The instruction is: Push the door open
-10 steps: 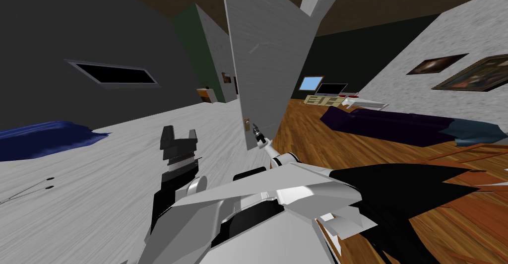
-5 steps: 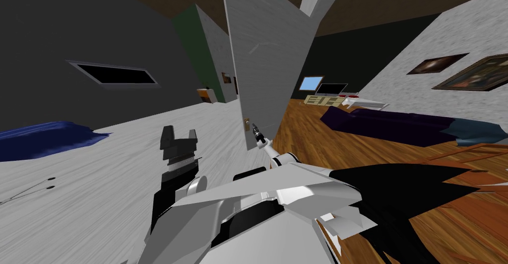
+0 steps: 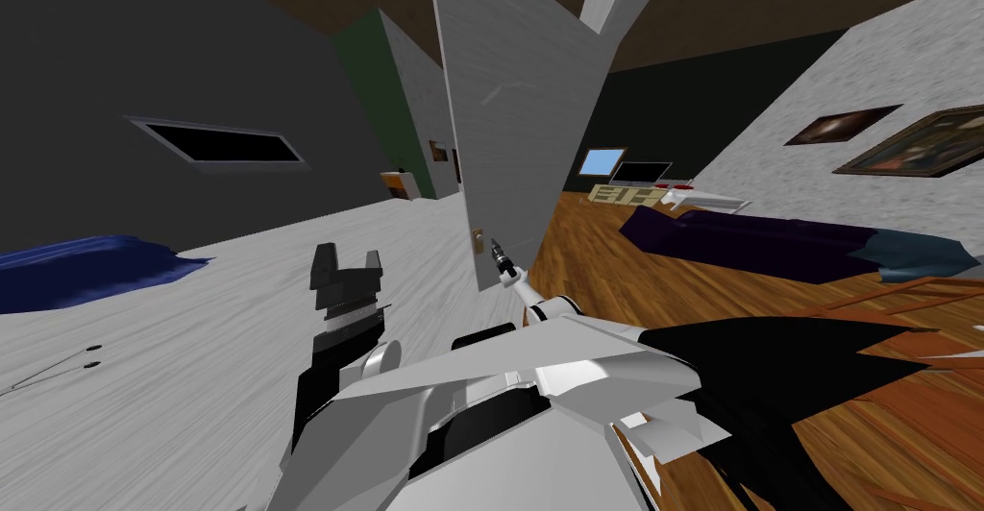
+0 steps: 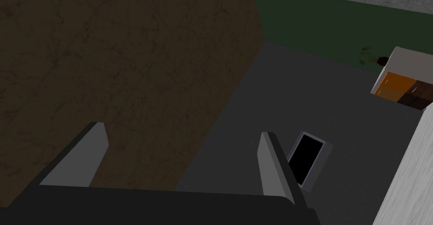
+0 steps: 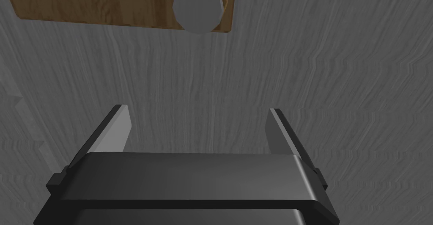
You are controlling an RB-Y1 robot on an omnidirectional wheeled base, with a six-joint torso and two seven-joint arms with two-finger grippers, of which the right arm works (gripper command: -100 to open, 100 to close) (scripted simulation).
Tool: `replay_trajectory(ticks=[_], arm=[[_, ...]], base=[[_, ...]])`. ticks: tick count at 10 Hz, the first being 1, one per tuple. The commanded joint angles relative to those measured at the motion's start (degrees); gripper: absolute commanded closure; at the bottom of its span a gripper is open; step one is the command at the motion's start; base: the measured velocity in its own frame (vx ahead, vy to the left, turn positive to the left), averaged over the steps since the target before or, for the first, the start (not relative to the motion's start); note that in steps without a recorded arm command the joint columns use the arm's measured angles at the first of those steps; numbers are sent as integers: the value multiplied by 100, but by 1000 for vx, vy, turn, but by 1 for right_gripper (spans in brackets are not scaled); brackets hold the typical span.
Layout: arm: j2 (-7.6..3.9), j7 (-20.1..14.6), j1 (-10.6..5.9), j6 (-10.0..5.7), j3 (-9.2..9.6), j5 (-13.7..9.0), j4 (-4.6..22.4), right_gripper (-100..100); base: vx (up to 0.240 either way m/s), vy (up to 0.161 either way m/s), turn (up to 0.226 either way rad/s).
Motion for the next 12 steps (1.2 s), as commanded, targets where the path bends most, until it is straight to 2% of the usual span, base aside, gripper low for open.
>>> replay_trajectory(ticks=[1, 2, 3, 12], arm=[[-189, 48, -81, -29, -40, -16, 110, -100], [69, 38, -78, -30, -5, -21, 107, -100], [143, 37, -78, -30, -2, -22, 107, -100], [143, 37, -78, -30, -2, -22, 107, -100]], base=[[37, -15, -20], [-44, 45, 4], [0, 0, 0], [1, 1, 2]])
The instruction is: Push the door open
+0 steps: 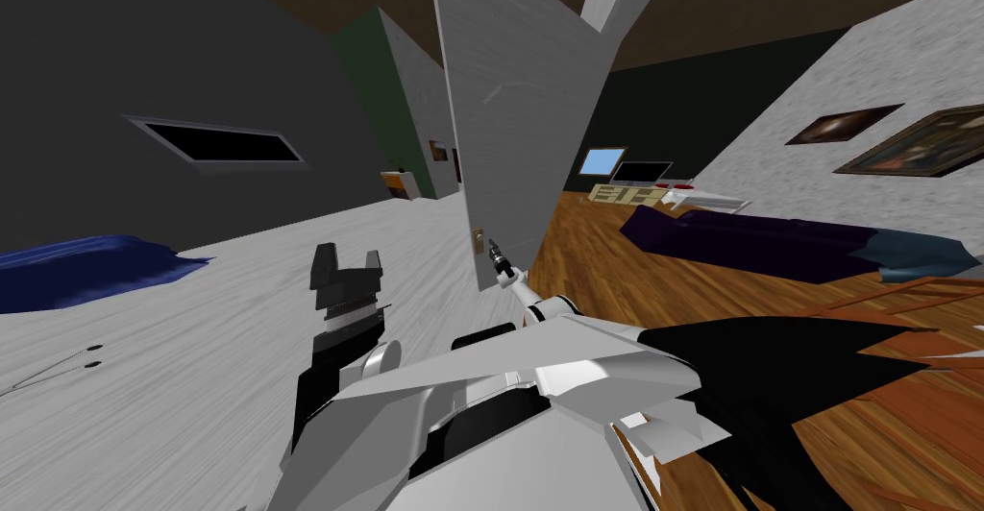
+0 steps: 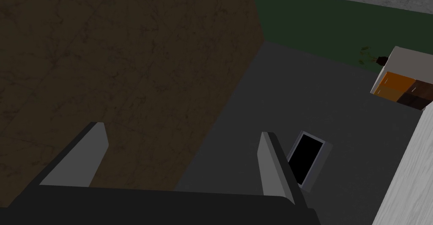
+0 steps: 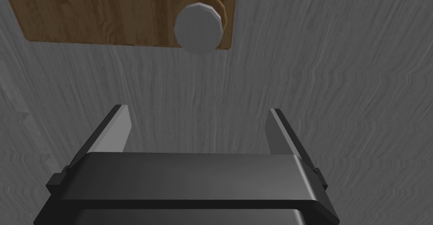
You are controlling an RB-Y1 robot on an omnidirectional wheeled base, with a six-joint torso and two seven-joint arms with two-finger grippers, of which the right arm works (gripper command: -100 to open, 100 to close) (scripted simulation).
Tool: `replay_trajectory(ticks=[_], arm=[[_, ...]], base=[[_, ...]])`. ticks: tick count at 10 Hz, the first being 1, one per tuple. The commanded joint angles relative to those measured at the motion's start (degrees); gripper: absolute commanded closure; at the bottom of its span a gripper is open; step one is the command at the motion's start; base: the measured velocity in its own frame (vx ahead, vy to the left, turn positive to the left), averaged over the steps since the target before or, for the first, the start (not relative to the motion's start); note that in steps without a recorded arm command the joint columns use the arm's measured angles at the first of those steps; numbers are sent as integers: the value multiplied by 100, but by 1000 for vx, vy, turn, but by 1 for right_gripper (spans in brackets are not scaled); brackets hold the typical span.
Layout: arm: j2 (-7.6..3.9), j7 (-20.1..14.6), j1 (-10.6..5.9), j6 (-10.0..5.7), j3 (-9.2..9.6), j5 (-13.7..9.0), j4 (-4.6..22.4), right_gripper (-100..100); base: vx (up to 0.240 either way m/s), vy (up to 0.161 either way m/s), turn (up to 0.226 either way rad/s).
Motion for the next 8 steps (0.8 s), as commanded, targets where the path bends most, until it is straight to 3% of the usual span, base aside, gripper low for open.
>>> replay_trajectory(ticks=[1, 2, 3, 4, 5, 8], arm=[[-205, 0, 1, 1, 3, -1, -1, -100], [-298, -1, 1, 1, 5, -2, -2, -100], [-75, -3, 3, 4, 19, -6, -6, -100], [-75, -3, 3, 4, 19, -6, -6, -100], [0, -3, 4, 4, 20, -6, -6, -100], [0, -3, 4, 4, 20, -6, -6, -100]], base=[[16, -12, -13], [34, -21, -15], [-52, 41, -8], [0, 0, 0], [-6, -8, -23], [2, 2, 6]])
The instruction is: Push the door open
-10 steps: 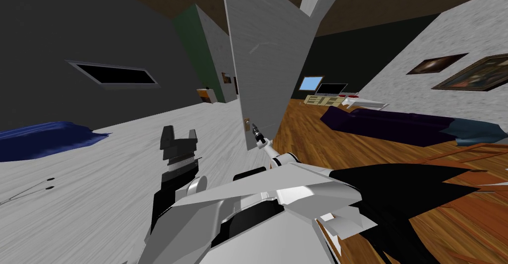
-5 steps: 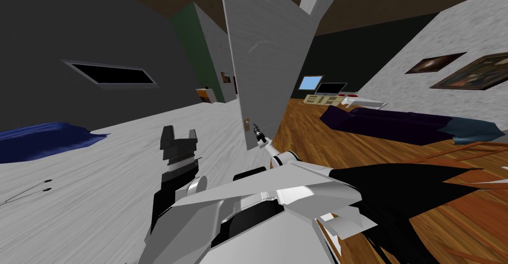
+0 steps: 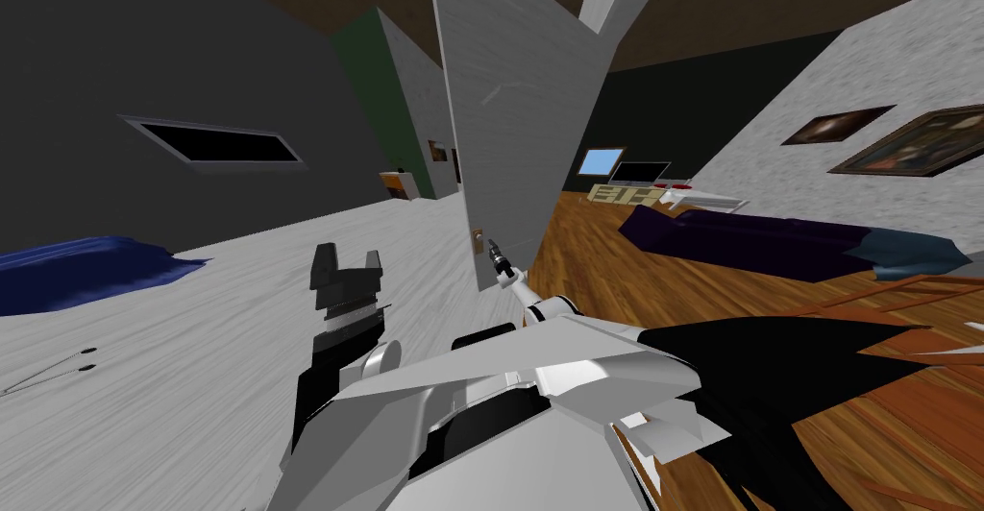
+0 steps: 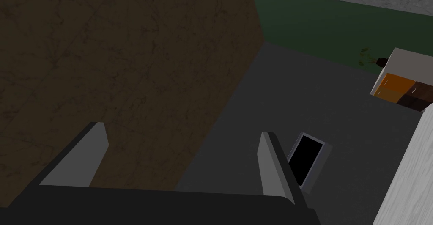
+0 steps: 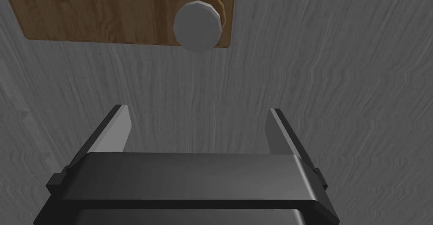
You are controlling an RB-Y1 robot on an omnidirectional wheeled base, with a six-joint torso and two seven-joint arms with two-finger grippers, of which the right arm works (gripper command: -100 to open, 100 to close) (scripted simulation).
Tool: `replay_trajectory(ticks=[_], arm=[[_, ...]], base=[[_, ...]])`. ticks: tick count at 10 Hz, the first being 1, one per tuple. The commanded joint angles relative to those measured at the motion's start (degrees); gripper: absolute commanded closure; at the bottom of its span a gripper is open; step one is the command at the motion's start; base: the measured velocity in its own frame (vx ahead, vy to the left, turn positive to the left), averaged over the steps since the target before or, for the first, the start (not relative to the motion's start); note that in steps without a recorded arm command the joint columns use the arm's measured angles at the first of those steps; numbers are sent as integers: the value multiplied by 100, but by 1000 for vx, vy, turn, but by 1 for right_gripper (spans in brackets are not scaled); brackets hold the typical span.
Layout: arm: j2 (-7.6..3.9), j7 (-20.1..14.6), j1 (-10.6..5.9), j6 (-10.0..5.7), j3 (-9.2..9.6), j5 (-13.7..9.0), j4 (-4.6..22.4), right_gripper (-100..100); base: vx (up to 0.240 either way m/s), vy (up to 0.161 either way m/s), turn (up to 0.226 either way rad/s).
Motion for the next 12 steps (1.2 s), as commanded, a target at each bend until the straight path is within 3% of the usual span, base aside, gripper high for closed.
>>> replay_trajectory(ticks=[1, 6, 7, 9, 12], arm=[[0, 2, -5, -6, -3, -1, 9, -100], [0, 2, -5, -6, -3, -1, 9, -100], [-203, -24, 9, 0, 150, -43, -11, -100], [-362, -79, 37, 12, 460, -128, -51, -100], [-255, -136, 66, 25, 788, -218, -93, -100]], base=[[0, 0, 0], [-1, -1, -3], [3, 14, -127], [4, 25, -161], [1, 20, -118]])
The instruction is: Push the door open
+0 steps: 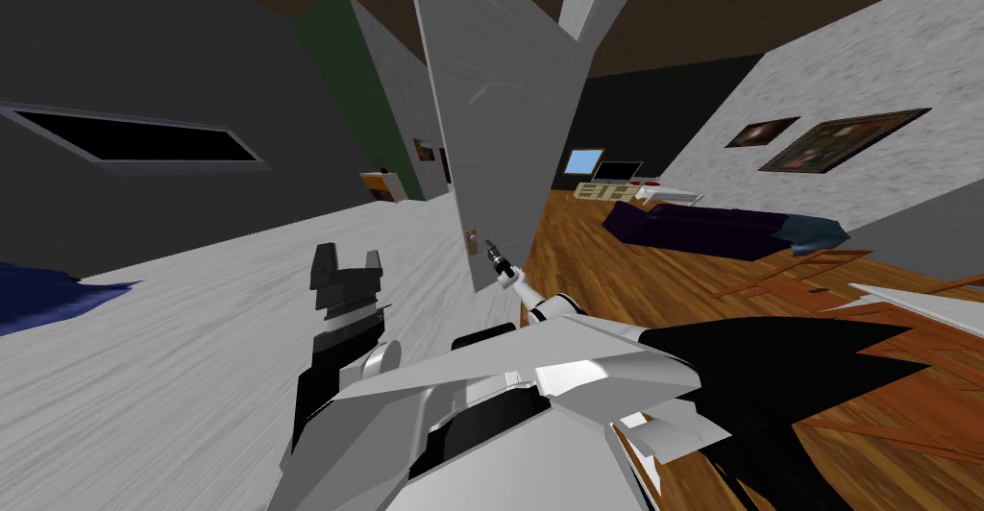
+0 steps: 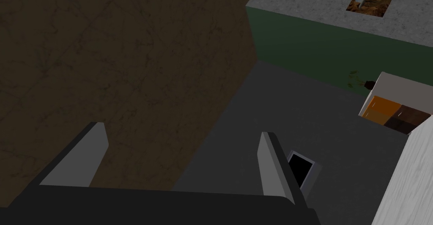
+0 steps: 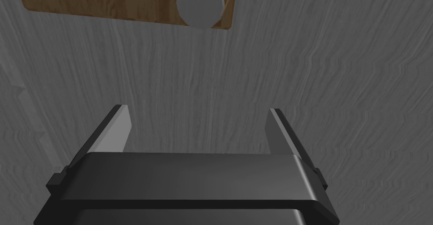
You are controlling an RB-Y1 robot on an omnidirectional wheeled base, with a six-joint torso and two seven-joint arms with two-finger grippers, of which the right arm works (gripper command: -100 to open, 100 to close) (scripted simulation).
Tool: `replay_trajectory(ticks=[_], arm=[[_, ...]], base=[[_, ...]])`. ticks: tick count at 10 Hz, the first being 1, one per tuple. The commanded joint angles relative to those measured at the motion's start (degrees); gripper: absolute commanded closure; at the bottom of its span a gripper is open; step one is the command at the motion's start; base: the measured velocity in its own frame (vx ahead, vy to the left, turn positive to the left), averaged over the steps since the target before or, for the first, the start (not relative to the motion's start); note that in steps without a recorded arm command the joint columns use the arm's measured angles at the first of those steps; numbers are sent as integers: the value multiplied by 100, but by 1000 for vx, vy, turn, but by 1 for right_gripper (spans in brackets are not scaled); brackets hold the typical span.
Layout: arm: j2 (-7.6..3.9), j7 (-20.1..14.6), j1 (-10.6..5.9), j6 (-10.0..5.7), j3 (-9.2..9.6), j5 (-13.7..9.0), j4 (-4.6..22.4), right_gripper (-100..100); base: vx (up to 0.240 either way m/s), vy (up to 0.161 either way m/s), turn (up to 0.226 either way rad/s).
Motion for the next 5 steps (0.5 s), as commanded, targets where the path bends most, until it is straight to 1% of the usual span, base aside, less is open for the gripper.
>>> replay_trajectory(ticks=[1, 2, 3, 4, 5], arm=[[144, -32, -14, -57, 171, -60, 76, -100], [144, -32, -14, -57, 171, -60, 76, -100], [282, -48, -6, -53, 263, -85, 64, -100], [195, -72, 86, 3, 261, -56, -91, -100], [27, -72, 93, 18, 259, -63, -103, -100]], base=[[1, 32, -171], [9, 23, -30], [6, 31, -110], [3, 12, -21], [80, 48, 28]])
